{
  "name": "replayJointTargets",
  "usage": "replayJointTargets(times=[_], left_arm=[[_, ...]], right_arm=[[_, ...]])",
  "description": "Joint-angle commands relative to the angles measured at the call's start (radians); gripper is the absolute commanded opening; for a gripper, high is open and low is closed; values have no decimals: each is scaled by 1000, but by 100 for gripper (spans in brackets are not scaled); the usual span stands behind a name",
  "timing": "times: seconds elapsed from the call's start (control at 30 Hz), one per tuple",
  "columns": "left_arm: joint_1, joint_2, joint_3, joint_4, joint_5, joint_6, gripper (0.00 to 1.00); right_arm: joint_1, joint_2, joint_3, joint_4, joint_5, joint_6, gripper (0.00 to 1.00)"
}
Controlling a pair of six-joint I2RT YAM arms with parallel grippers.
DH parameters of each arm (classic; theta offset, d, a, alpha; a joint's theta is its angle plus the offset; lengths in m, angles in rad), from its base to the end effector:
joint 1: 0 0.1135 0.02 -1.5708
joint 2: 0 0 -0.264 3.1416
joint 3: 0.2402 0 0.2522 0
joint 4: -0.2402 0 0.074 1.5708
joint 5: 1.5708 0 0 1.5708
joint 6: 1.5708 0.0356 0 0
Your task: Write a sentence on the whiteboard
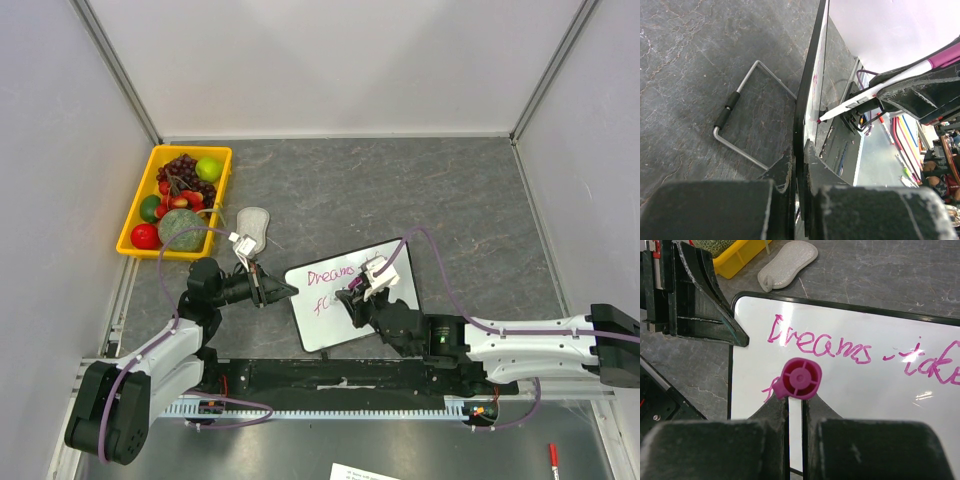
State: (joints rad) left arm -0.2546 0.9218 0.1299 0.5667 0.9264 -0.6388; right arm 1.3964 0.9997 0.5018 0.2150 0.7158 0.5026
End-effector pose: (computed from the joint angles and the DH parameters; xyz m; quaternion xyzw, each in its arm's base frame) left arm 0.1556 -0.0699 0.1703 0.1397 0.7400 -0.5560 0.3518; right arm 0.0608 0.2107 0.2432 -0.1341 0.7664 0.2942 0.5551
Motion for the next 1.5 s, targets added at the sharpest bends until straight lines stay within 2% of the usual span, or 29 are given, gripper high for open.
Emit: replayJointTargets(times=[0.0,0.33,0.93,1.47], left_arm=[[-2,-4,4,6,-17,79,2],[-2,-8,4,5,-15,79,2],[-2,-9,4,7,-15,79,2],[-2,-9,4,7,-15,79,2]], right_arm=[[-4,-16,43,11,40,-16,0],[-17,34,27,37,59,-3,0],[-19,7,-40,4,-3,47,0],[-22,-76,38,27,-19,11,0]])
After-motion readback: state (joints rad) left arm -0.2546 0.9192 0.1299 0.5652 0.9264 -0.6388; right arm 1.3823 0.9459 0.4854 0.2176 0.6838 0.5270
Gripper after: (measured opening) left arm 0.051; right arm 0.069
